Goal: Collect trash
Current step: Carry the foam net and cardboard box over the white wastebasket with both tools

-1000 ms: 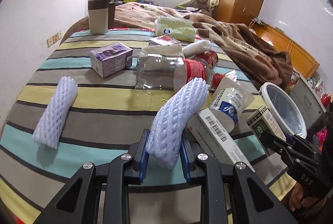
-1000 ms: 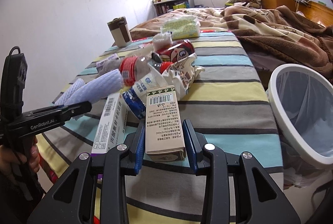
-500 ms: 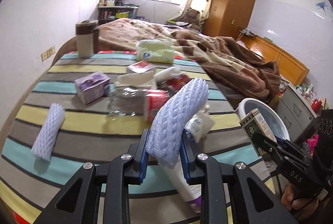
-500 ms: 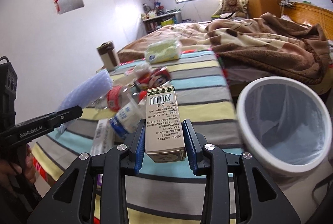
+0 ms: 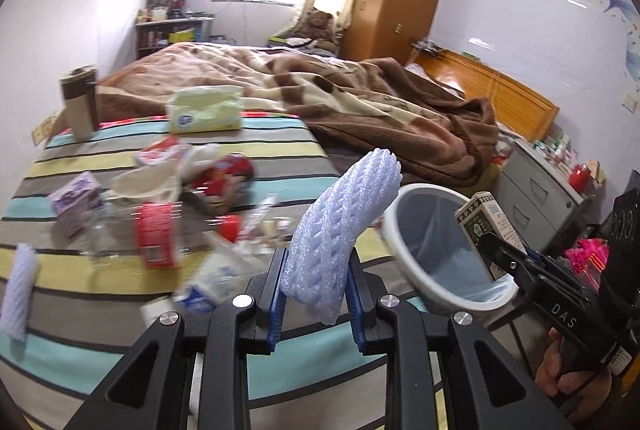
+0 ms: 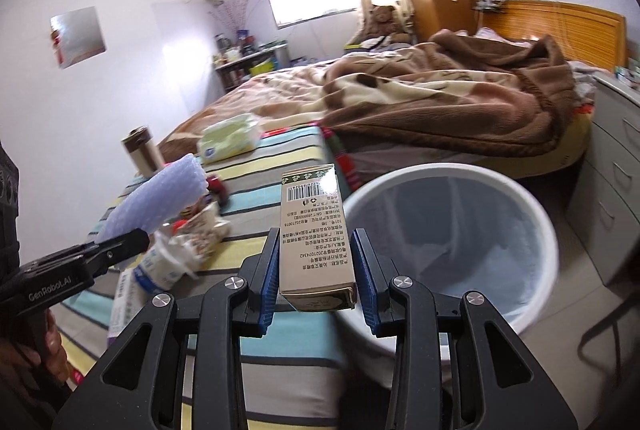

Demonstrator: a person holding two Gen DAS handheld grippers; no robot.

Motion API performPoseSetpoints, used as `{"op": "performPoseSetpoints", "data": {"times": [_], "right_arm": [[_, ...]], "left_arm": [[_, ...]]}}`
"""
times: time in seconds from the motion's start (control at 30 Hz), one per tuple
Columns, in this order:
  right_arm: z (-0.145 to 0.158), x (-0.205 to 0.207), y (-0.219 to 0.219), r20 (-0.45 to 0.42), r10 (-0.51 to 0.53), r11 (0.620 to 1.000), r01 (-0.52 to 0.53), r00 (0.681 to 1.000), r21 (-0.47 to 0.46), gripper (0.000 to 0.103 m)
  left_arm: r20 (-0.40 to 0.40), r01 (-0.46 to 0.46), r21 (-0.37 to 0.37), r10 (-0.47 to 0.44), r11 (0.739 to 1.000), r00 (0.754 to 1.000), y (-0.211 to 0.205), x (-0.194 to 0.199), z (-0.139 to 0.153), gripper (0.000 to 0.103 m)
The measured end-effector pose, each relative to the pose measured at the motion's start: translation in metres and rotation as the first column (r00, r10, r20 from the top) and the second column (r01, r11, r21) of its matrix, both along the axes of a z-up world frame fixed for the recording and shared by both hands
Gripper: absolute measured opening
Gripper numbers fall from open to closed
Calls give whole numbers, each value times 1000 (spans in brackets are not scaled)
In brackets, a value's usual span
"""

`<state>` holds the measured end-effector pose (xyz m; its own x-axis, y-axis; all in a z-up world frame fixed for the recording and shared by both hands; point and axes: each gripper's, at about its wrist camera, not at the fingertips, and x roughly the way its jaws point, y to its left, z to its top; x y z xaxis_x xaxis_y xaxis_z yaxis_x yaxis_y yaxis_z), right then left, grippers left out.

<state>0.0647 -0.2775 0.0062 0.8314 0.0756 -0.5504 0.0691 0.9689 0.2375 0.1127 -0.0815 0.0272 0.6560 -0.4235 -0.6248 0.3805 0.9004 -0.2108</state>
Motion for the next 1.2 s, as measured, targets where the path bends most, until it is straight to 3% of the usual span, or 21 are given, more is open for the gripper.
{"op": "performPoseSetpoints", "data": {"times": [0.7, 0.97, 1.1, 1.17, 1.2], "right_arm": [[-24, 2, -65, -84, -150, 989, 149, 985, -17, 36], [-34, 6, -82, -120, -203, 979, 201, 972, -33, 36], [-38, 8, -85, -143, -223, 975, 220, 964, -36, 36], [-39, 8, -84, -149, -224, 975, 220, 963, -42, 43], [-40, 8, -84, -148, -224, 974, 221, 963, -42, 54]], "left_arm": [[-91, 160, 39, -156, 986, 983, -135, 17, -34, 27], [-113, 183, 35, -178, 983, 978, -156, 23, -43, 27], [-142, 197, 12, -193, 980, 971, -157, 28, -49, 34], [-145, 194, 8, -190, 981, 971, -155, 29, -49, 35], [-144, 185, 6, -182, 983, 973, -153, 29, -49, 39]]}}
